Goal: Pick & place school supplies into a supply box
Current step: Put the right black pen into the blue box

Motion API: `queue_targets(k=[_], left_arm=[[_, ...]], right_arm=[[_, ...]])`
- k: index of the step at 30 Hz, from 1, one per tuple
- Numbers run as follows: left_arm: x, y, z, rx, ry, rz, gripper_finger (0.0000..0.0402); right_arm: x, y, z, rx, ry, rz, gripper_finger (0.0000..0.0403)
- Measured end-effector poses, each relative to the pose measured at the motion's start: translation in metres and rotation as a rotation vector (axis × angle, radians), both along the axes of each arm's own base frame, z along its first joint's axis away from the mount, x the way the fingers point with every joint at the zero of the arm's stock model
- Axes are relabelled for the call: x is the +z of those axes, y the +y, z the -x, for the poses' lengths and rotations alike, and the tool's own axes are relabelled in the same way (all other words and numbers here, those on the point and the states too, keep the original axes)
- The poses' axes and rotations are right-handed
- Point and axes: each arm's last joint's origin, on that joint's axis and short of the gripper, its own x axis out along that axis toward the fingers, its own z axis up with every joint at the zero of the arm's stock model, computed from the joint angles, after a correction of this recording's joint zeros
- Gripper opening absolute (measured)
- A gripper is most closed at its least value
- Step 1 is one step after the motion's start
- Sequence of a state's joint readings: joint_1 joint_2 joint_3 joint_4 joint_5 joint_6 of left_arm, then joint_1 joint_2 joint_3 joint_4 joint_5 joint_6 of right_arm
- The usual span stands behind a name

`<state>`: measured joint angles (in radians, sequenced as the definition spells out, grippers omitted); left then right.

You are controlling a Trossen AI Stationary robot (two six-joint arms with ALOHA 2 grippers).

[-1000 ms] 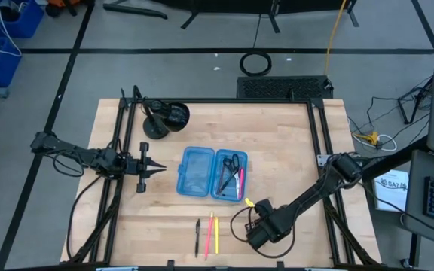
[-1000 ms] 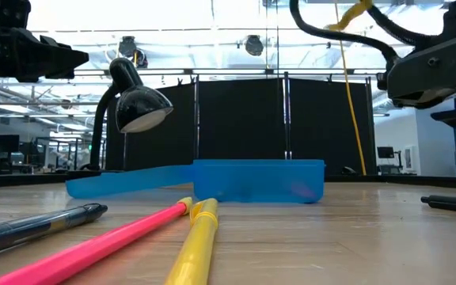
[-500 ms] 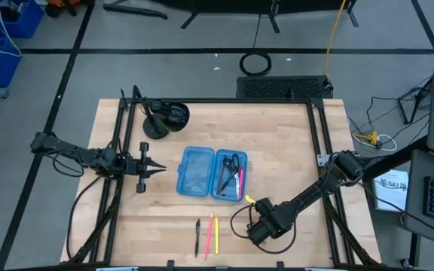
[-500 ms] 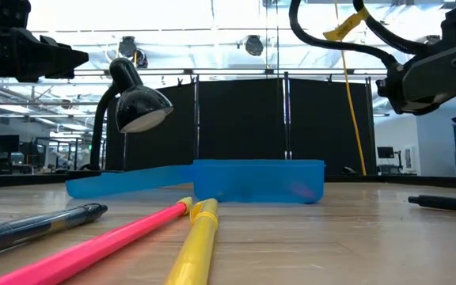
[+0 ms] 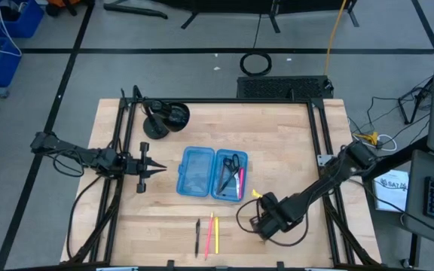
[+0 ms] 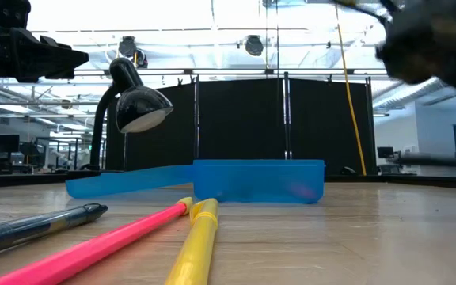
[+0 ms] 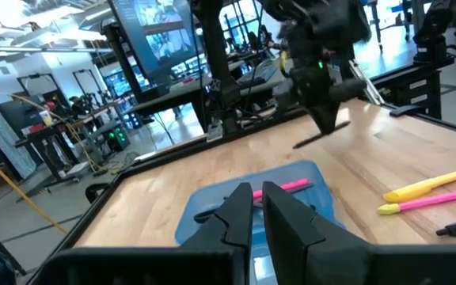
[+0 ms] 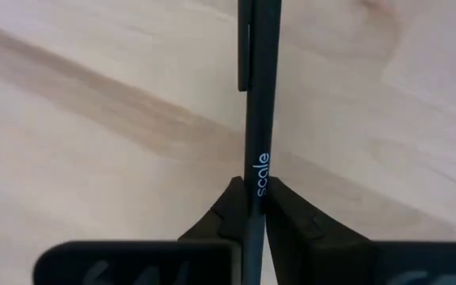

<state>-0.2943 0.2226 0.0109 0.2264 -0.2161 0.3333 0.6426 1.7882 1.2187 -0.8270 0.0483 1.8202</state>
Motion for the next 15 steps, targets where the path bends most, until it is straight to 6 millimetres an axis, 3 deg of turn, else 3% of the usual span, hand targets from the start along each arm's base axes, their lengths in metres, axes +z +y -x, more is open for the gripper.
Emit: queue_targets(k=[4,10,15], left_arm=[[0.0,0.0,0.0,0.001,0.0,0.0,0.0037],[0.0,0.0,0.0,0.0,-0.001,0.0,0.0037],[0.0,0.0,0.0,0.001,-0.002,0.001,0.0037]], right_arm=[[0.015,-0.001,0.002,0.0,-0.027,-0.031,0.0019],[0.07,0.0,-0.002,-0.011,-0.195,-0.109,0.0019],[0.11,-0.004,-0.008,-0.059,-0.462,-0.025,0.0019]])
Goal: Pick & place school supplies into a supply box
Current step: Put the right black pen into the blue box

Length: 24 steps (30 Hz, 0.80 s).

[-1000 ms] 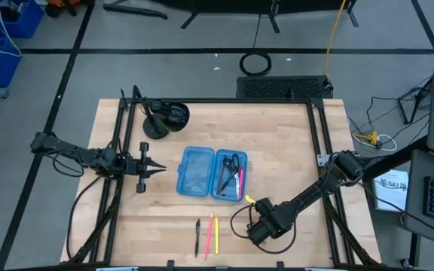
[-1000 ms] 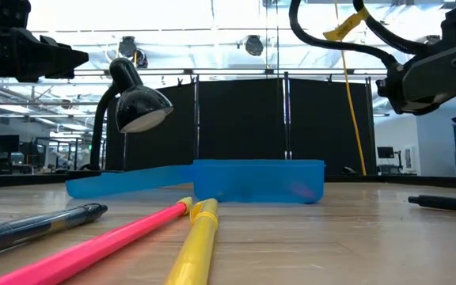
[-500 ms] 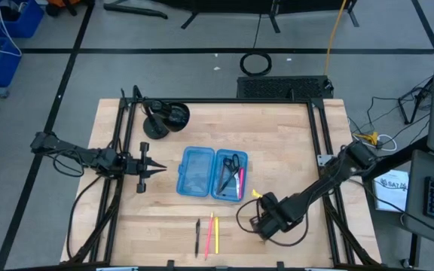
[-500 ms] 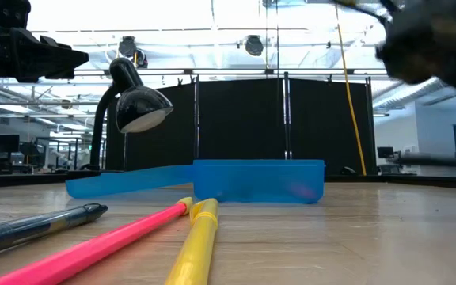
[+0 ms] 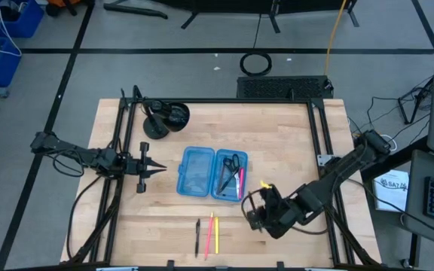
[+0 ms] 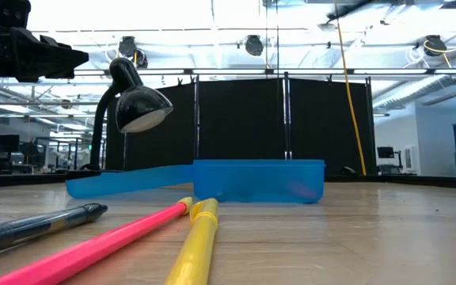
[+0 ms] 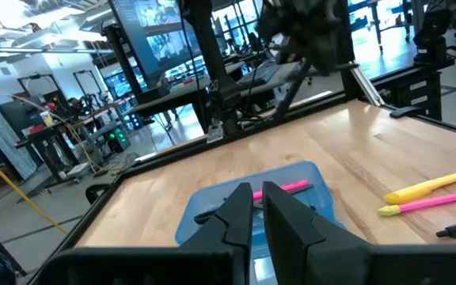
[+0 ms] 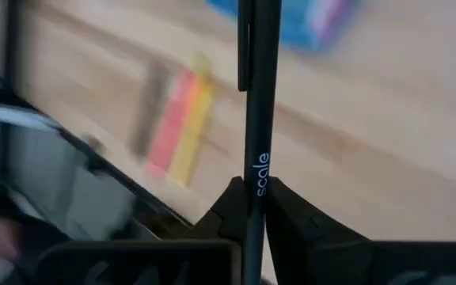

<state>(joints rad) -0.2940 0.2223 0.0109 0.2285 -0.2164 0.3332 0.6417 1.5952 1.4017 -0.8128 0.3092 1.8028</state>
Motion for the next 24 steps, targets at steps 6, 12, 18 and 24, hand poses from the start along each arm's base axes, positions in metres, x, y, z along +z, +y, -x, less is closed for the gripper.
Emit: queue_targets(k=[6,12,18,24], left_arm=[[0.0,0.0,0.0,0.001,-0.001,0.0,0.0037],[0.001,0.0,0.0,0.001,-0.008,0.004,0.0037],[0.001,0.0,0.0,0.0,-0.006,0.023,0.0037],[0.001,0.0,0.0,0.0,-0.006,0.031,0.0037]], right_arm=[[0.026,-0.021,-0.022,-0.106,-0.319,0.134,0.0019],[0.031,-0.06,-0.051,-0.098,-0.365,0.189,0.002],[0.028,-0.106,-0.067,-0.06,-0.307,0.227,0.0019],[0.012,-0.14,-0.07,-0.094,-0.231,0.179,0.0019]])
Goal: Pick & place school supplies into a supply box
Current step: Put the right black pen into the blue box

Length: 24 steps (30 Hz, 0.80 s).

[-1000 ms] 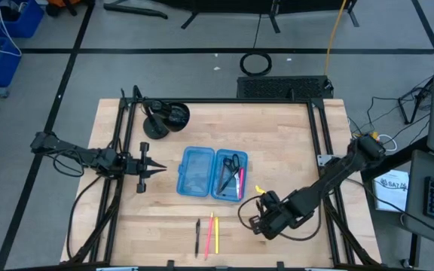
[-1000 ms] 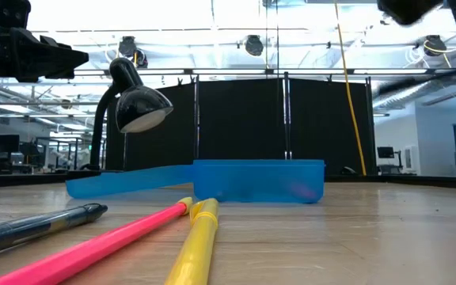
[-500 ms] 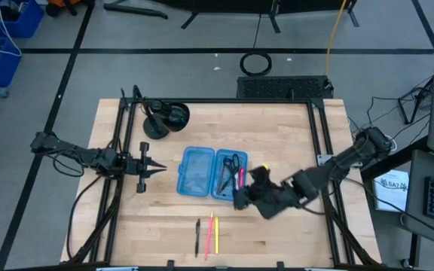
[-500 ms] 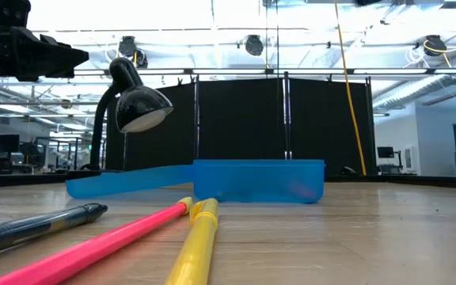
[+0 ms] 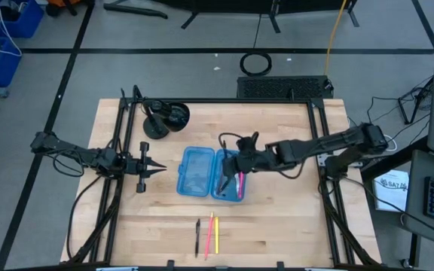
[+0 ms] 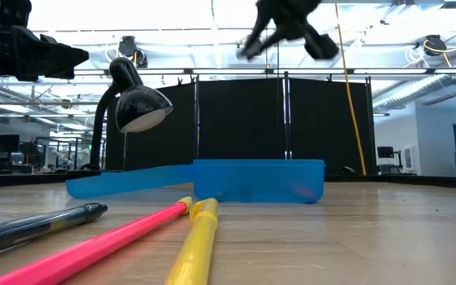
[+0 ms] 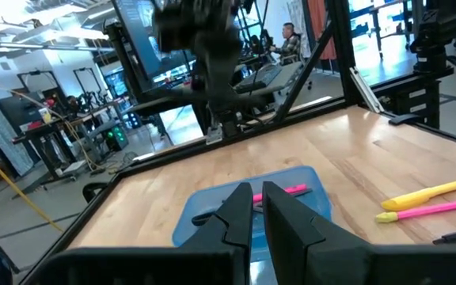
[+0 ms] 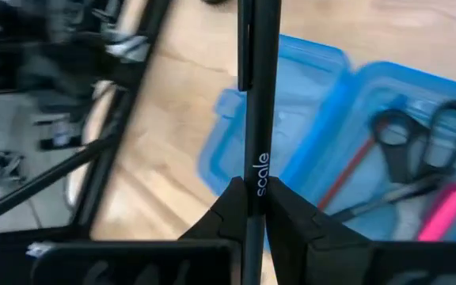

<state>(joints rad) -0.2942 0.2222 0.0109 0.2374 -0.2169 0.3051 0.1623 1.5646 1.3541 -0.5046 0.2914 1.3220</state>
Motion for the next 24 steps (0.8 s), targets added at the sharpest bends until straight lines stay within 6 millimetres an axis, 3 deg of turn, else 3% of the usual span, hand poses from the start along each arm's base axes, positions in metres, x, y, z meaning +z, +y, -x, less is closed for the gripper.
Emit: queue_targets(k=[4,10,24], left_arm=[[0.0,0.0,0.0,0.0,0.001,0.003,0.0037],[0.0,0.0,0.0,0.0,0.001,0.003,0.0037],[-0.001,0.0,0.0,-0.002,0.01,0.009,0.0037]], right_arm=[[-0.023,-0.01,0.005,-0.053,0.07,-0.11,0.0019],[-0.06,-0.01,0.011,-0.046,0.168,-0.263,0.0019],[-0.115,-0.026,-0.016,-0.021,0.25,-0.286,0.002]])
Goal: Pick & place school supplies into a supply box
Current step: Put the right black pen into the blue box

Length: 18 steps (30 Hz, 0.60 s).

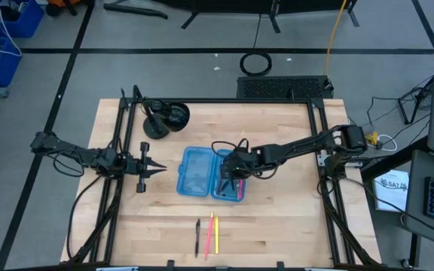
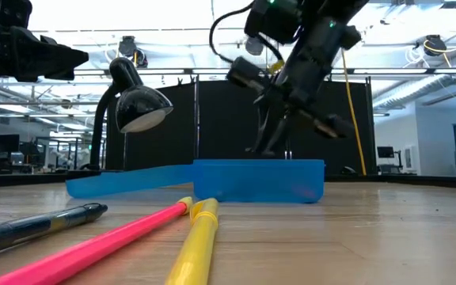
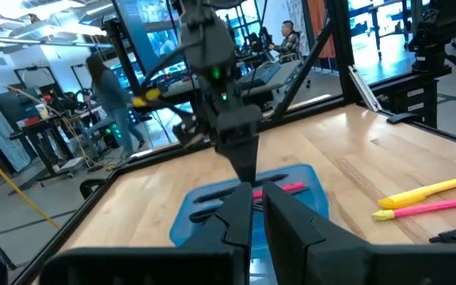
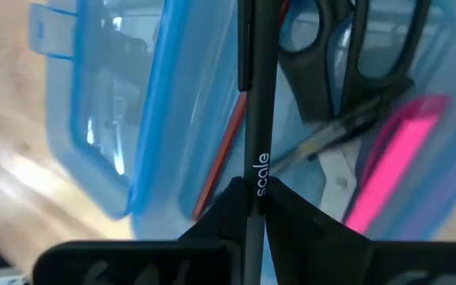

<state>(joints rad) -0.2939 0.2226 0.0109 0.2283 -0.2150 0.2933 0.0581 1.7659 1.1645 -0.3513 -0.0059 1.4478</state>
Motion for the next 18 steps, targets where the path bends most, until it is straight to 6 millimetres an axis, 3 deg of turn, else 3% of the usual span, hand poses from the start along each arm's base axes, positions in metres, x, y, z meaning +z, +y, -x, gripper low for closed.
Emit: queue_targets(k=[7,18], left_arm=[[0.0,0.0,0.0,-0.004,0.0,0.004,0.0037],[0.0,0.0,0.0,-0.006,-0.004,0.019,0.0037]], right_arm=[[-0.02,-0.007,-0.008,0.017,0.025,-0.028,0.002],[-0.023,-0.009,-0.008,0.038,0.039,-0.011,0.0028]])
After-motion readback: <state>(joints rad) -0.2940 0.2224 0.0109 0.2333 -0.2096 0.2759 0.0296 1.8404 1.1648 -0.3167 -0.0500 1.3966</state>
